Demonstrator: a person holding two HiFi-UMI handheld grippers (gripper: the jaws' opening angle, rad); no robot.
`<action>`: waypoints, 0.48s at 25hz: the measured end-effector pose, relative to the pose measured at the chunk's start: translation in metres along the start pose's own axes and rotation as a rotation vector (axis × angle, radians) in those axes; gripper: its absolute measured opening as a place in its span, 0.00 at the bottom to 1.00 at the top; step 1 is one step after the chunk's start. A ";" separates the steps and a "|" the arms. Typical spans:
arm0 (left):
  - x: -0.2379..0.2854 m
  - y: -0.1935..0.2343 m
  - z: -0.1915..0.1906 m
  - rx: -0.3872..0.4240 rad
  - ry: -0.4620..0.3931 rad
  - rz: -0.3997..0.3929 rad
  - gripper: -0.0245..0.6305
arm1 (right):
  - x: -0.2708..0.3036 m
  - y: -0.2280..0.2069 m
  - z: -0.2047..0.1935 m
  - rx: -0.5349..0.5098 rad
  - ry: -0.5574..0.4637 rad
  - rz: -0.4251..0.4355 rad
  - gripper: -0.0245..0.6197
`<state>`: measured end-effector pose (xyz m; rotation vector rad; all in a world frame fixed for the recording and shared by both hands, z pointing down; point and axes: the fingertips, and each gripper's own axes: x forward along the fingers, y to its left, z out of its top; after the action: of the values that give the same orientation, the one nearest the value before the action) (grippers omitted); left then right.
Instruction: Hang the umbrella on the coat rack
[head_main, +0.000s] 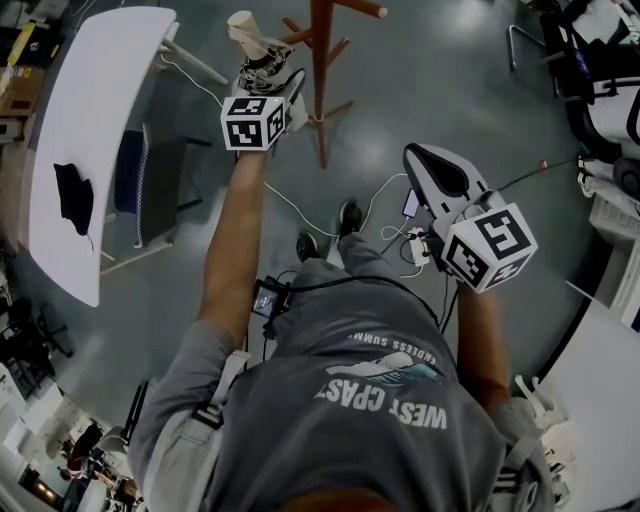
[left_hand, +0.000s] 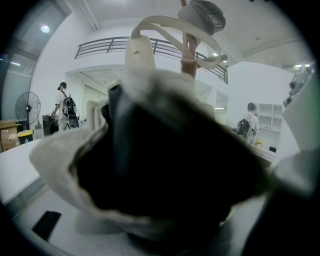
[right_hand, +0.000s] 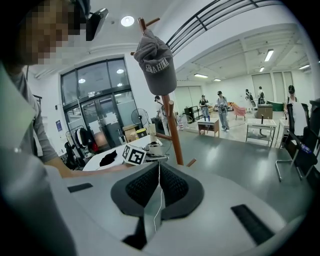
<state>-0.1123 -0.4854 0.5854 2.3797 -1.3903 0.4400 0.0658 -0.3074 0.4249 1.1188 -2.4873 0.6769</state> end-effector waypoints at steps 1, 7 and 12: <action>0.001 0.001 -0.001 -0.004 -0.001 0.001 0.52 | 0.001 -0.001 -0.001 0.001 0.004 0.000 0.08; 0.008 0.008 -0.006 -0.021 -0.009 0.003 0.52 | 0.006 -0.001 -0.010 0.008 0.028 0.003 0.08; 0.010 0.012 -0.013 -0.056 -0.026 0.011 0.52 | 0.009 -0.002 -0.015 0.008 0.045 0.005 0.08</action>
<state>-0.1192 -0.4928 0.6026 2.3422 -1.4086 0.3687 0.0638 -0.3057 0.4423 1.0883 -2.4530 0.7067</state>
